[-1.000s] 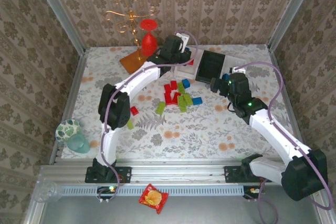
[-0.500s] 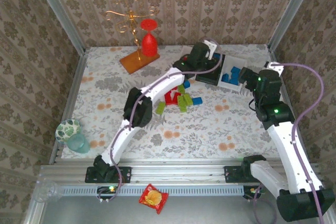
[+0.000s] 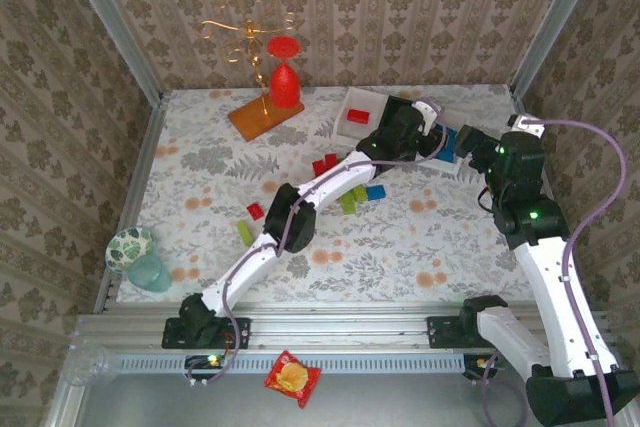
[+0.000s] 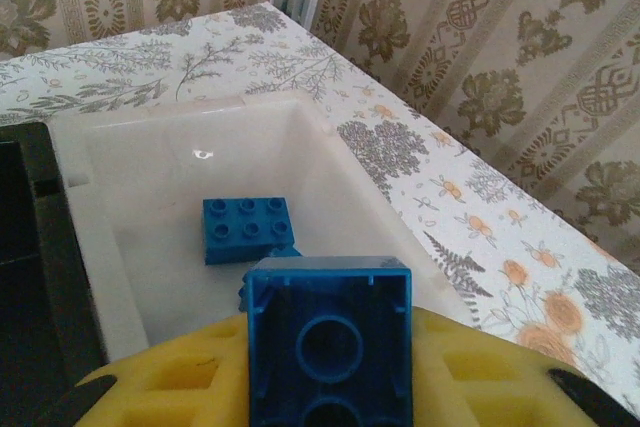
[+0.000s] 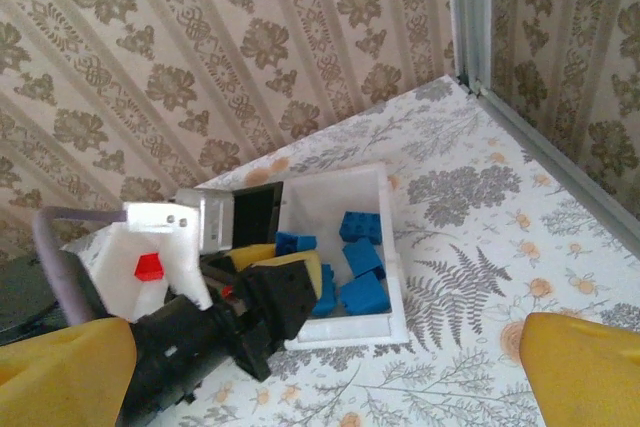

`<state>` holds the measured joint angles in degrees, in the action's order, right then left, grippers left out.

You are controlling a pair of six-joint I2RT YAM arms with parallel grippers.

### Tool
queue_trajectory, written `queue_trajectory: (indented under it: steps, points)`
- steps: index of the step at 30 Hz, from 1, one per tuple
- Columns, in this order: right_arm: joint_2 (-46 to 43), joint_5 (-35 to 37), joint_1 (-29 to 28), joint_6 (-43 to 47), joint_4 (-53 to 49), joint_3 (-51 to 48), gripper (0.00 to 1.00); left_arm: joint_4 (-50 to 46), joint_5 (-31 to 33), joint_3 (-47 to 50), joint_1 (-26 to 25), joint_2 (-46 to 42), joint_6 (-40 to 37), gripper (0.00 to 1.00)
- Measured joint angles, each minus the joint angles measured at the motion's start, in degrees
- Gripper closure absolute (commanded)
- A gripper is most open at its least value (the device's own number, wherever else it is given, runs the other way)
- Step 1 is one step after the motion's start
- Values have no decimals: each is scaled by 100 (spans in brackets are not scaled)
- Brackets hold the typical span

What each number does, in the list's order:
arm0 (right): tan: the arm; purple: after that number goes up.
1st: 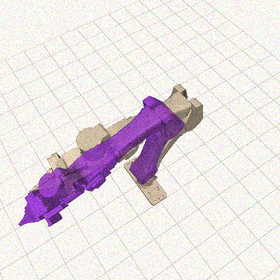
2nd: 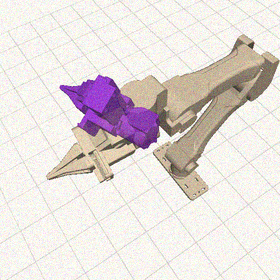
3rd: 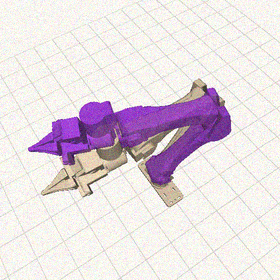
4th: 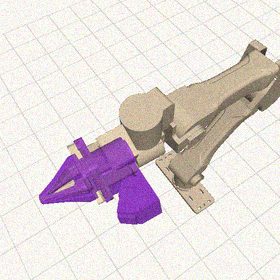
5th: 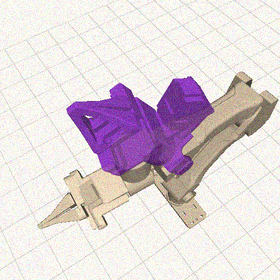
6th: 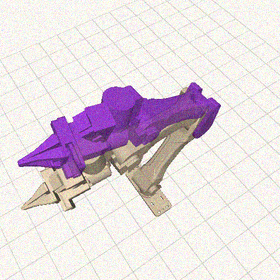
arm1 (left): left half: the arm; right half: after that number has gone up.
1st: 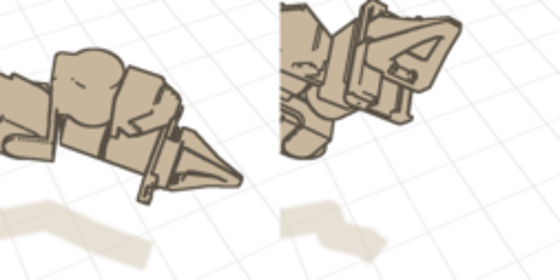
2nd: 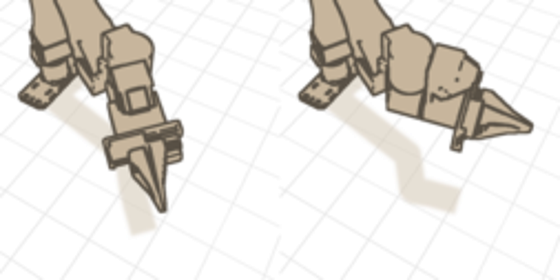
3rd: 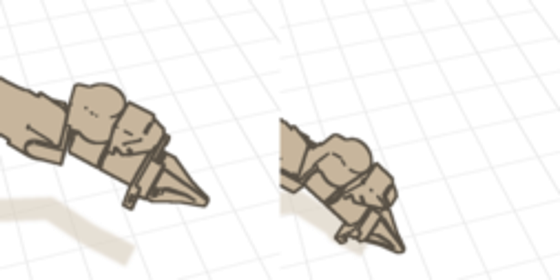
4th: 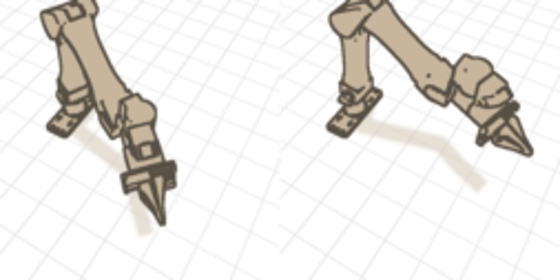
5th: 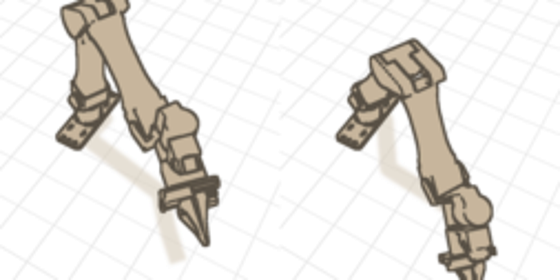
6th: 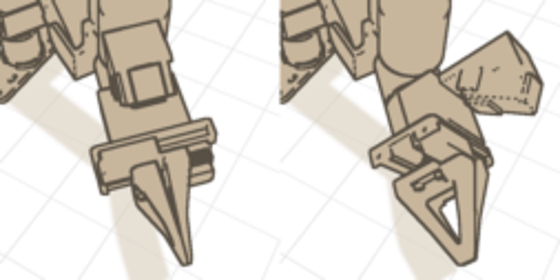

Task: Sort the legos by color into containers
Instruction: Place the lego in the container.

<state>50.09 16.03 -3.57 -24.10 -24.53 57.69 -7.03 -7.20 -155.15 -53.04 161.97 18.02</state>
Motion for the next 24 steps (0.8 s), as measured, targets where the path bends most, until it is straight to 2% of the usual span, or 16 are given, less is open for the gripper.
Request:
queue_trajectory:
  steps: [1,6,8,13,17,21,24]
  points:
    - [-4,-28,0,0,-22,0,0,96,55,-15,-13,55,-7,60]
    - [-127,-129,0,-15,-140,-17,0,503,232,-15,-20,170,-190,28]
    - [-173,-144,0,-15,-155,-17,0,667,271,-28,-20,170,-254,24]
    - [-214,-151,0,-17,-195,-17,0,750,267,13,-20,127,-332,23]
    - [-254,-166,0,-17,-245,-20,0,828,251,1735,11,-848,-345,24]
    - [-313,-278,-28,-17,-247,-35,0,1187,326,4148,72,-2461,-365,24]
    - [-262,-299,-273,-15,-240,-35,0,1558,494,5696,186,-3753,-374,24]
